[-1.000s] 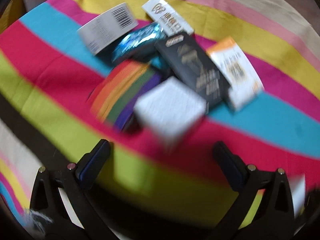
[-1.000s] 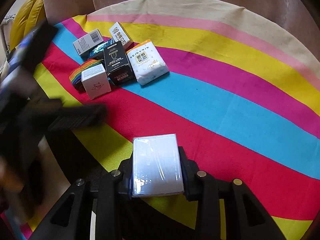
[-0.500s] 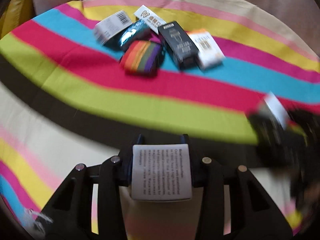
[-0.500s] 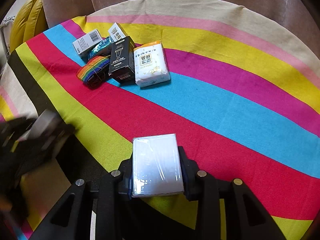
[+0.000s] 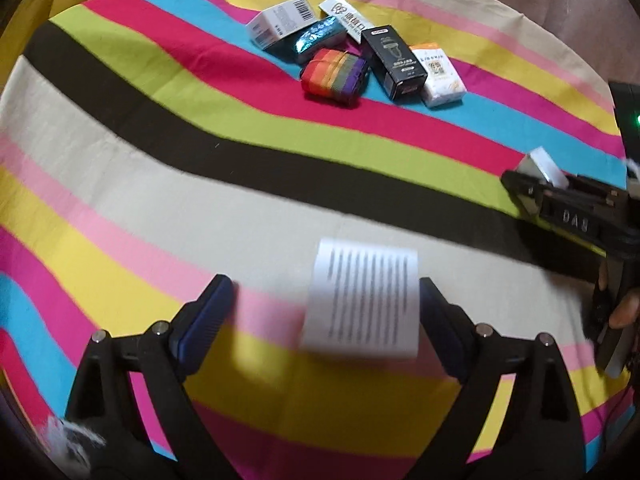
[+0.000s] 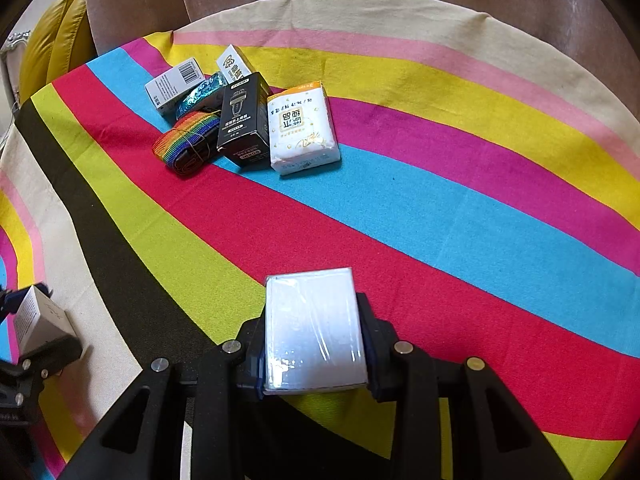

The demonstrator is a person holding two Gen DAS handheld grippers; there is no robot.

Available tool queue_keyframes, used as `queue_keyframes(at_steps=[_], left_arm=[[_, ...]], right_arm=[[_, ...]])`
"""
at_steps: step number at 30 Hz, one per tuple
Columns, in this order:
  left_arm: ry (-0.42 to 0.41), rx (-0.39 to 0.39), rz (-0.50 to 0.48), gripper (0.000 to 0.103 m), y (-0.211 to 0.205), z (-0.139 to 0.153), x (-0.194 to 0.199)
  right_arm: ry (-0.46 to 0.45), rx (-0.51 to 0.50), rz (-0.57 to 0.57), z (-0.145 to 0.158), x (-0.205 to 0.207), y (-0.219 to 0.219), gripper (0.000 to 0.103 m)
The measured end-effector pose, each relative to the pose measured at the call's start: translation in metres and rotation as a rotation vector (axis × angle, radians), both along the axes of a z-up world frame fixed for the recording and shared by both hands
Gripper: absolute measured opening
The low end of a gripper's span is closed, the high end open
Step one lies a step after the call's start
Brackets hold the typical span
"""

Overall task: Organize objects
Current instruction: 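Carry the text-printed box and white cube box over the storage box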

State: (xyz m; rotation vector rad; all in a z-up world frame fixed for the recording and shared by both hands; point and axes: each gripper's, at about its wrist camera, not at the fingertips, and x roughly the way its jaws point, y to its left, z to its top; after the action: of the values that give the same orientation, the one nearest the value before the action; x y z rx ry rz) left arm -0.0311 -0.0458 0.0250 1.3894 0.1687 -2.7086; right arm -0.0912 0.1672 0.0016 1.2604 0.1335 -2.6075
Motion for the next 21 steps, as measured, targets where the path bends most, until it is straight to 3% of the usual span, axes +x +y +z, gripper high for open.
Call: queue_keyframes(at_steps=[1, 2, 3, 4, 5, 21], left_arm=[[0.011, -0.012, -0.006, 0.092, 0.0011, -0.0014, 0.0047], [0.02, -0.026, -0.012, 0.083, 0.0017, -0.0014, 0.0093], [0.038, -0.031, -0.017, 0.061, 0.0023, 0.0006, 0.0112], [0.054, -0.034, -0.027, 0.05, 0.003, 0.0022, 0.0122], [0.063, -0.041, -0.034, 0.045, 0.0039, 0.0023, 0.0107], [0.063, -0.046, -0.014, 0.046, 0.0017, 0.0017, 0.0047]], right_arm=[[0.0, 0.0, 0.0, 0.0, 0.0, -0.0001, 0.036], [0.0, 0.0, 0.0, 0.0, -0.0004, -0.0001, 0.036], [0.0, 0.0, 0.0, -0.0002, 0.0001, -0.0001, 0.036], [0.0, 0.0, 0.0, -0.0002, 0.0002, -0.0002, 0.036], [0.001, 0.002, 0.0, -0.0001, 0.0004, -0.0003, 0.036], [0.003, 0.001, -0.001, -0.0007, 0.002, 0.0002, 0.036]])
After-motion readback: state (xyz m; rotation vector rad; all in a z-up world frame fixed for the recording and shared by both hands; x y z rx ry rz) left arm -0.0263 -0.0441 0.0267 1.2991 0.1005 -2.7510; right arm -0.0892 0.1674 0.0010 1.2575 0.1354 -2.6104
